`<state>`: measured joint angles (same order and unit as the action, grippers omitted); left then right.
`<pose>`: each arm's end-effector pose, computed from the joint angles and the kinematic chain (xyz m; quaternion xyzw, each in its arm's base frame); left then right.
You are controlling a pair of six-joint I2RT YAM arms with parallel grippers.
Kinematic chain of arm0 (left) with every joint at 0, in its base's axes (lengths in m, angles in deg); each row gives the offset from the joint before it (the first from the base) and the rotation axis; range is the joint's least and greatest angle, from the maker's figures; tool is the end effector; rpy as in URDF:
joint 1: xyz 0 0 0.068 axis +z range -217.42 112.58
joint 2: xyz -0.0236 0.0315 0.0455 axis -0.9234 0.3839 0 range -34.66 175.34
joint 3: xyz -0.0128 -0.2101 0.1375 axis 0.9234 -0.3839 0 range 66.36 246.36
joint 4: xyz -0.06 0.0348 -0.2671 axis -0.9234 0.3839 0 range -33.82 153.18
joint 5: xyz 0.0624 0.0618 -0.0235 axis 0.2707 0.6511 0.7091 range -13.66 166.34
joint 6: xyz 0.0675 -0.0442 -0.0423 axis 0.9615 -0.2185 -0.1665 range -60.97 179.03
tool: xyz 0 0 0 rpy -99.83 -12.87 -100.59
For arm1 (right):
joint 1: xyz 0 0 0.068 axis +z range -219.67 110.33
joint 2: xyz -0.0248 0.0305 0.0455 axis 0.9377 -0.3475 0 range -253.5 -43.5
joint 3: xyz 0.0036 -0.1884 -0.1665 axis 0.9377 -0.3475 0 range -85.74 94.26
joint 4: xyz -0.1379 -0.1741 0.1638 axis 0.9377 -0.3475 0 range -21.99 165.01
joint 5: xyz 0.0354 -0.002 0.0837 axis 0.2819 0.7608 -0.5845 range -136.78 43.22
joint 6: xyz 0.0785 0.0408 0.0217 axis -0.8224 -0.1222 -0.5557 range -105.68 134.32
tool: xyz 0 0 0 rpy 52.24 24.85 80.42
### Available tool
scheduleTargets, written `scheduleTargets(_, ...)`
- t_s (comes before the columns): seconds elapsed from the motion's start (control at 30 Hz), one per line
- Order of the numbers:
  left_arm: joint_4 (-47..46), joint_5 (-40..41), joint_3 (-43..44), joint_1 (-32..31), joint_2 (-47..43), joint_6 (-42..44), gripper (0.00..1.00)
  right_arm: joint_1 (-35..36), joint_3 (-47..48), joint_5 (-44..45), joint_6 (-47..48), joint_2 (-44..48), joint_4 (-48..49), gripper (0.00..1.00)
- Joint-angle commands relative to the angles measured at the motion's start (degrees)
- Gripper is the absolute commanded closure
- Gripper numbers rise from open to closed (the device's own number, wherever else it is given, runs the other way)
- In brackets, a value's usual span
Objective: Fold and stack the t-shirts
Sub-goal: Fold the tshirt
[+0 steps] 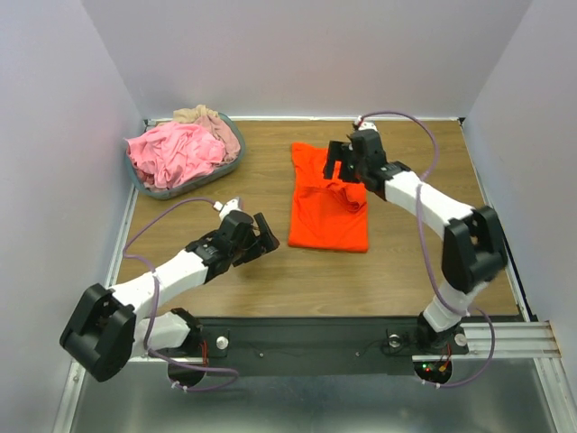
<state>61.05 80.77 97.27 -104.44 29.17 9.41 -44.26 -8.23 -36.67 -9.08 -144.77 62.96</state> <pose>0.2332 -0.1680 0.1441 -0.1154 0.8900 -0.2765 0.3437 0.4171 0.1822 0.2103 0.0245 0.8874 0.1160 0.4456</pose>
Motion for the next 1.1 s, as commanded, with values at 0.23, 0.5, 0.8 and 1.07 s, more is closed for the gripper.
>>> scheduleTargets(0.23,-5.83,-3.72,0.56,-0.25,2.27,0.41,0.01,1.40,-13.62,-18.56,-2.18,3.55,-0.07,0.00)
scheduleTargets(0.5,-3.65,-2.23,-2.88,-0.25,-4.32,-1.88,0.02,0.70,-1.26,-0.33,-0.60,-7.87,-4.55,0.00)
scheduleTargets(0.8,-1.17,-0.38,-2.35,-0.25,-6.97,-2.05,0.02,-1.33,11.42,22.57,8.71,-11.49,-8.25,0.00)
scheduleTargets(1.07,-4.33,-0.73,1.59,-0.25,-2.06,0.49,0.02,-1.33,0.65,9.34,0.15,3.43,-9.57,0.00)
